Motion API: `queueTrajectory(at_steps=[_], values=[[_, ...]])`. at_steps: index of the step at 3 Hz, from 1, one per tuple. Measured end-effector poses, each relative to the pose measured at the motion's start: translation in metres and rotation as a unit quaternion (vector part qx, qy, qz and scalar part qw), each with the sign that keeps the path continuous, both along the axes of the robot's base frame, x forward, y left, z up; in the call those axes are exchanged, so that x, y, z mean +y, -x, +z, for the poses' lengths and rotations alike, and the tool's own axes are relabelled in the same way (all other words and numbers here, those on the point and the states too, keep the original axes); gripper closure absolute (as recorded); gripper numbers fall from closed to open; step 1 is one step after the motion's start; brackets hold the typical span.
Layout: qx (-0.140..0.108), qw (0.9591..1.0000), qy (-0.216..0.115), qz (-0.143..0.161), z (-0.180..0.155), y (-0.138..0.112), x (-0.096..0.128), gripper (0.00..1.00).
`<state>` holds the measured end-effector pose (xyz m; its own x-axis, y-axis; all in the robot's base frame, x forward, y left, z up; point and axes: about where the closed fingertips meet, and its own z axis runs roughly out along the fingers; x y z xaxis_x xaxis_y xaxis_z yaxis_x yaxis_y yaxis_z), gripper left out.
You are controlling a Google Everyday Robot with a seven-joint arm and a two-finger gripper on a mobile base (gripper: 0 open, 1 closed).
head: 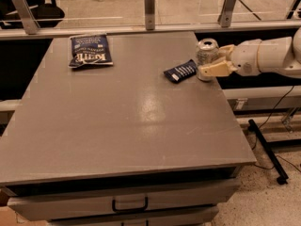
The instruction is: Move 7up can near rxbar blueberry
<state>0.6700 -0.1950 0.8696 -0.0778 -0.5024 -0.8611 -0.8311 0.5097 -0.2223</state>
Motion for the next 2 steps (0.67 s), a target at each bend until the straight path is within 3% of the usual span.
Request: queueTrajectory(at_steps=[2], values=[[0.003, 1.0000, 0.000, 0.000, -0.0013, -0.0038, 0.0010, 0.36]])
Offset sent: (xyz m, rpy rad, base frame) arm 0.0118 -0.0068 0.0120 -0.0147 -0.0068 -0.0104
